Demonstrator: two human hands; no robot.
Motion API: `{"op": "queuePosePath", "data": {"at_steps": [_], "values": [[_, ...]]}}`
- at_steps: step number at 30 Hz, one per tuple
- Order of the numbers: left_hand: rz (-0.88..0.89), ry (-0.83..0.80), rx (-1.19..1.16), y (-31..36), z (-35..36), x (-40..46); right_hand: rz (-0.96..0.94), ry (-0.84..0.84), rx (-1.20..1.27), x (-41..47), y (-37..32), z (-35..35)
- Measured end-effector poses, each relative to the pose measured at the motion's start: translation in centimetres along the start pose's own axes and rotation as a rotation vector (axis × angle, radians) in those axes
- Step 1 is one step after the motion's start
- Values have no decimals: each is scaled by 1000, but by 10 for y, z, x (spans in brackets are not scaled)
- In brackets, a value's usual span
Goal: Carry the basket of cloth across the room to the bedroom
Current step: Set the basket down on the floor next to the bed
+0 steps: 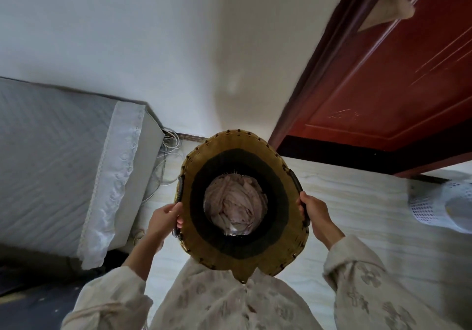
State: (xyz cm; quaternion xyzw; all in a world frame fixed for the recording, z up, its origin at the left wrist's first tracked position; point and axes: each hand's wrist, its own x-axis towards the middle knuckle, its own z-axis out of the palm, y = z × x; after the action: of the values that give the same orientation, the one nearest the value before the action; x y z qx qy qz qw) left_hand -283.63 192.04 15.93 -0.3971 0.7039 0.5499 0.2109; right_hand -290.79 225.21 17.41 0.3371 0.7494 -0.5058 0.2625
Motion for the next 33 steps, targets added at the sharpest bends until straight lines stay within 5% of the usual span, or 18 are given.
{"op": "queuePosePath", "data": {"at_steps": [12, 33], "values": [[-158, -231, 92, 71, -21, 129, 152, 82, 84, 83, -55, 39], [-230, -41, 252, 70, 53, 277, 300, -62, -40, 254, -26, 81]]}}
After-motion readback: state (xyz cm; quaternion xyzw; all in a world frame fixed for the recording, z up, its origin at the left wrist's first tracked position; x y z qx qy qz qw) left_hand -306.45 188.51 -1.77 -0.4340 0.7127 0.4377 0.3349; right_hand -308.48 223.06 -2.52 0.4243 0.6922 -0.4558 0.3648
